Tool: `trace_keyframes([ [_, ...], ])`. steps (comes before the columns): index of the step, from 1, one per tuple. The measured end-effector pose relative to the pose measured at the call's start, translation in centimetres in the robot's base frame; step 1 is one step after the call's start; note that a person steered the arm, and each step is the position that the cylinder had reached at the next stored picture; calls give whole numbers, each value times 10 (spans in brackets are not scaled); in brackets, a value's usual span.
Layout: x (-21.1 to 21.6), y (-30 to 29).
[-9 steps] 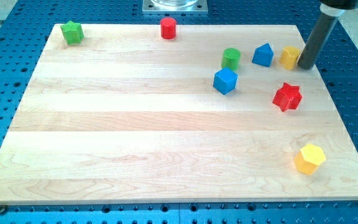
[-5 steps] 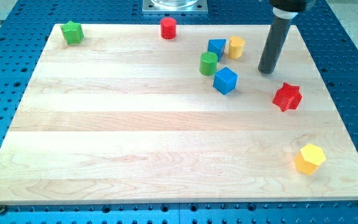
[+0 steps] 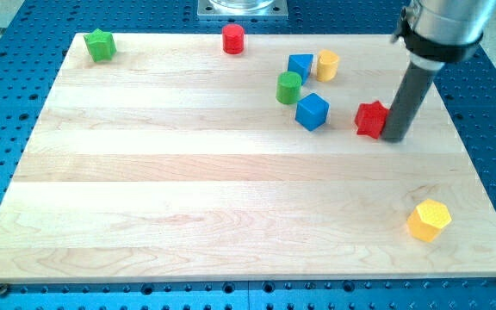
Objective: Slide the red star to the top right side of the board
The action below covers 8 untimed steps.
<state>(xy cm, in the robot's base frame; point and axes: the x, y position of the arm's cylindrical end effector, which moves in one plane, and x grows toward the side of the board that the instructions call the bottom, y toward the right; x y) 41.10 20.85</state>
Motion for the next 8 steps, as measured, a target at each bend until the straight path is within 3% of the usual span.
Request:
trace_keyframes([
  [2,27,15],
  [3,4,-9],
  [4,-41,21],
  [5,6,38],
  [6,18,-4],
  [7,-5,-17],
  [8,-48,12],
])
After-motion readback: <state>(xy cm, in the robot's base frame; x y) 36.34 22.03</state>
